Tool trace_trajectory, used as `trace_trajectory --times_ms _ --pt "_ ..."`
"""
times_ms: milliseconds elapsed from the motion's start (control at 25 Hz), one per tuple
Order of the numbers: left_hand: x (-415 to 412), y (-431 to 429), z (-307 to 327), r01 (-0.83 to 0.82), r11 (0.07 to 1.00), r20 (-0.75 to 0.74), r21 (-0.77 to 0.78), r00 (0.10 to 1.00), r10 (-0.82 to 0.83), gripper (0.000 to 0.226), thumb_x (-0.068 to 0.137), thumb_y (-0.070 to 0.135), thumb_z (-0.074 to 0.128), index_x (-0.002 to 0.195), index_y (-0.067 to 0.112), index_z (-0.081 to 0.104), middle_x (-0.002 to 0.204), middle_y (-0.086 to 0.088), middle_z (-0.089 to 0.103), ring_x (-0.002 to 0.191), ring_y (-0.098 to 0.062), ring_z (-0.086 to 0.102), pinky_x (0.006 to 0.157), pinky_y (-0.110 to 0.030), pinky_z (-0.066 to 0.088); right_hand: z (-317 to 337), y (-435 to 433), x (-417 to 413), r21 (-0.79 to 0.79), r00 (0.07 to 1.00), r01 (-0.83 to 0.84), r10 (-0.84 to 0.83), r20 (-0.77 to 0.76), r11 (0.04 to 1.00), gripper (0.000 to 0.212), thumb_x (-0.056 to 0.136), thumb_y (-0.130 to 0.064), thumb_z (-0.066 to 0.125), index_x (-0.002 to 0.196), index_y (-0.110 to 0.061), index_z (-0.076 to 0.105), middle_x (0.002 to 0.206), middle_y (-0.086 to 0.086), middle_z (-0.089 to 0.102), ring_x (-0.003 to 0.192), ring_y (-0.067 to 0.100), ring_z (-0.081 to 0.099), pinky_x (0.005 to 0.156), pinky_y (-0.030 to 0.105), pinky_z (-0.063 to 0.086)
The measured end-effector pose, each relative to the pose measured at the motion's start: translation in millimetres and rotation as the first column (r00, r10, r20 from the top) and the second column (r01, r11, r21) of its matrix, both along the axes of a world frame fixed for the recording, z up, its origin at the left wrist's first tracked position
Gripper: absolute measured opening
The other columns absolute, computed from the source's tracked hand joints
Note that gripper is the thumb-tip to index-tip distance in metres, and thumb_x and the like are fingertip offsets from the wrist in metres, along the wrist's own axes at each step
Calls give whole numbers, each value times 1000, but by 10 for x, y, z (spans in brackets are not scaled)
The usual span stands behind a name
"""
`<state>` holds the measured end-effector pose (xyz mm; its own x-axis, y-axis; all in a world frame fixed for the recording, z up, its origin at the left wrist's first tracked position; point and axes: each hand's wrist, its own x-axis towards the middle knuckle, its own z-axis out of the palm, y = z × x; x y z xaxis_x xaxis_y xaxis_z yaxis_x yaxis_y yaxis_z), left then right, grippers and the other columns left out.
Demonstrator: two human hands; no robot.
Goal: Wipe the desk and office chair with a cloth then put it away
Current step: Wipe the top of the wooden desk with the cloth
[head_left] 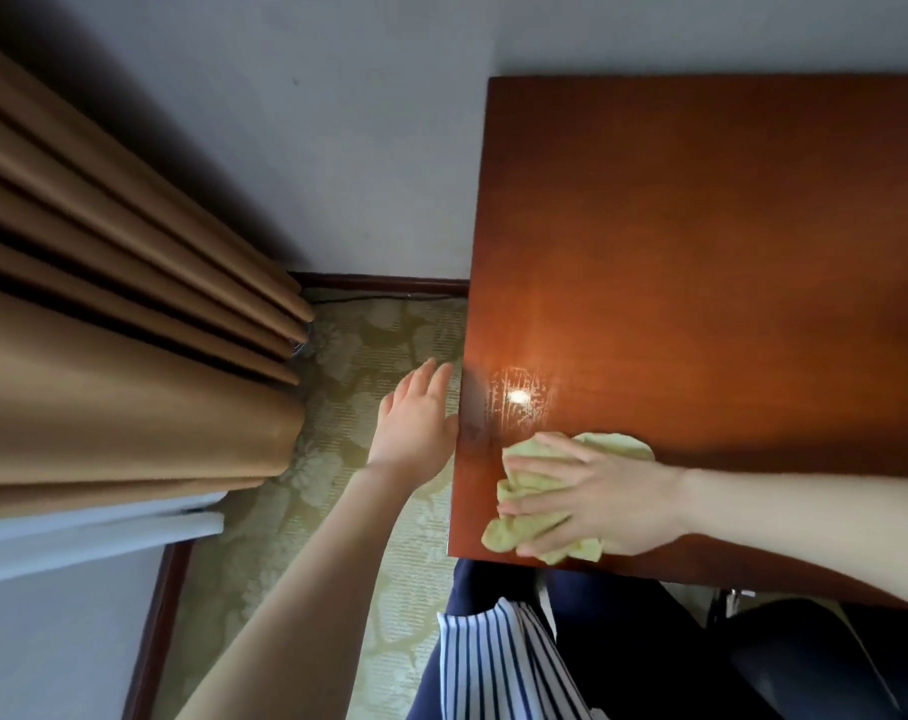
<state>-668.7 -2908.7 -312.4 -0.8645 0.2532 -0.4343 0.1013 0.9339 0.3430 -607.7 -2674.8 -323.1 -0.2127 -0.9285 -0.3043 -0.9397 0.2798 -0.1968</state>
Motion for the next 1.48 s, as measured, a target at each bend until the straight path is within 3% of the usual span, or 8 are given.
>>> trace_trajectory --times_ms 200,480,640,840,960,1040,1360,1480 --pt "-381 150 15 19 1000 11 -14 1000 -18 59 96 13 37 151 18 14 159 -3 12 144 -25 13 115 -42 14 69 -12 -400 7 997 -52 53 -57 999 74 82 -12 60 142 -46 32 157 -9 21 147 25 6 115 57 5" --pt "-887 306 12 -7 1000 1 -23 1000 7 56 100 19 34 151 17 12 159 -2 10 145 -23 11 115 -42 12 75 188 -1575 11 961 277 -277 11 961 66 93 -11 47 143 -50 28 159 -9 13 147 24 -2 115 45 -7" --pt "-1159 419 -62 -58 998 -19 36 998 59 61 100 31 39 152 18 11 160 -1 7 146 -22 7 116 -41 9 80 480 -2235 34 884 466 -467 2 884 83 90 -6 52 142 -55 11 156 -15 -5 143 14 -14 115 40 -8" --pt "-1456 728 -133 -52 985 93 167 995 36 123 70 67 64 149 19 -18 158 3 -17 146 -16 -8 117 -42 1 70 1059 -2885 37 650 760 -759 -25 649 75 94 -12 51 145 -51 12 157 -13 -5 147 21 -5 117 44 2" --pt "-1623 956 -161 -117 980 171 163 981 88 151 52 67 78 143 14 -31 155 0 -27 145 -19 -13 117 -42 -1 45 1191 -3014 -15 368 930 -930 -14 368 61 98 -19 45 147 -43 20 161 -1 4 147 30 -1 116 49 6" --pt "-1688 1066 -173 -148 979 238 138 965 113 159 47 62 83 138 11 -38 152 -4 -33 144 -23 -17 117 -42 0 -6 1126 -2930 -55 304 951 -953 3 303 58 98 -21 42 147 -42 21 161 0 3 146 32 -4 117 49 1" --pt "-1769 1073 -144 -79 995 347 67 936 51 165 47 48 90 127 8 -49 150 -10 -37 143 -33 -17 116 -43 3 28 1203 -1930 -4 827 558 -556 84 830 72 94 -21 46 143 -56 7 154 -17 -12 140 16 -30 112 39 -19" --pt "-1763 1071 -147 -86 993 345 84 937 52 166 46 47 91 127 11 -50 150 -9 -36 143 -32 -19 116 -42 1 -58 1237 -1663 70 831 511 -513 216 857 64 96 -23 47 144 -51 14 155 -18 -2 146 16 -11 117 31 -9"
